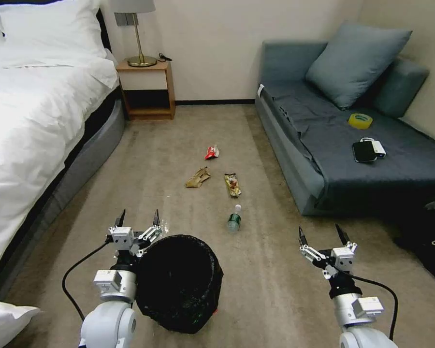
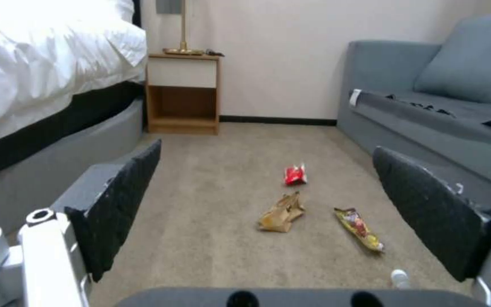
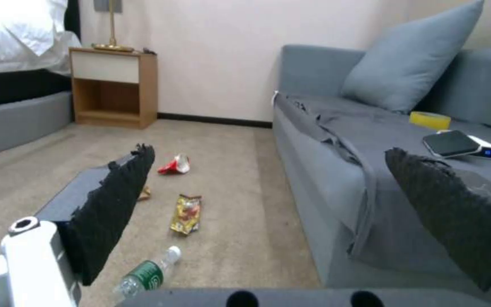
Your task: Pick up the trash bin, then pick up the garbage on the floor and place it into the trash bin.
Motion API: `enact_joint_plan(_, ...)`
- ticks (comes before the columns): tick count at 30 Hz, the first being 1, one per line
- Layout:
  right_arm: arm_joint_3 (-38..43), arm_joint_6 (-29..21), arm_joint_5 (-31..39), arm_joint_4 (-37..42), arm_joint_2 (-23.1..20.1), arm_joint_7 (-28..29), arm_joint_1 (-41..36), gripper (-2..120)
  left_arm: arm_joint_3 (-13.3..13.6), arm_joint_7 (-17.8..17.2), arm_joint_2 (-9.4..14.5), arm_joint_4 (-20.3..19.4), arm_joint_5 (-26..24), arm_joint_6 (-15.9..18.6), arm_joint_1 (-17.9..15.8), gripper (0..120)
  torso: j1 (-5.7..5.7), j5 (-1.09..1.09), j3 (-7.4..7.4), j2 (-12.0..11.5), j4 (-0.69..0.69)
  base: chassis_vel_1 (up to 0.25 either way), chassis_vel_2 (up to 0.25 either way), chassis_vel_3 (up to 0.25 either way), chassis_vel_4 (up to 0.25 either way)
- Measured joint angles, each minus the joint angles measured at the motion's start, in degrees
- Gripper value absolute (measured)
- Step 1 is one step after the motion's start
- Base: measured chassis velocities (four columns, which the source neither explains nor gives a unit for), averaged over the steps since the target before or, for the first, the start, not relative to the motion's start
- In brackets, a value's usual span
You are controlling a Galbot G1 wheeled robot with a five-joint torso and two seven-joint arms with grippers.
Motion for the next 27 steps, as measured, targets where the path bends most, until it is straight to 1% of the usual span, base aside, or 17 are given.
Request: enact_joint_plan(27,0.00,0.00,0.00,0.00,0.00,0.00,0.00,100,0.00,0.00,0.00,0.00,0.00,0.00,0.00,100,0.00,0.00,0.00,0.00,0.00,0.000,0.000,0.000,0.000)
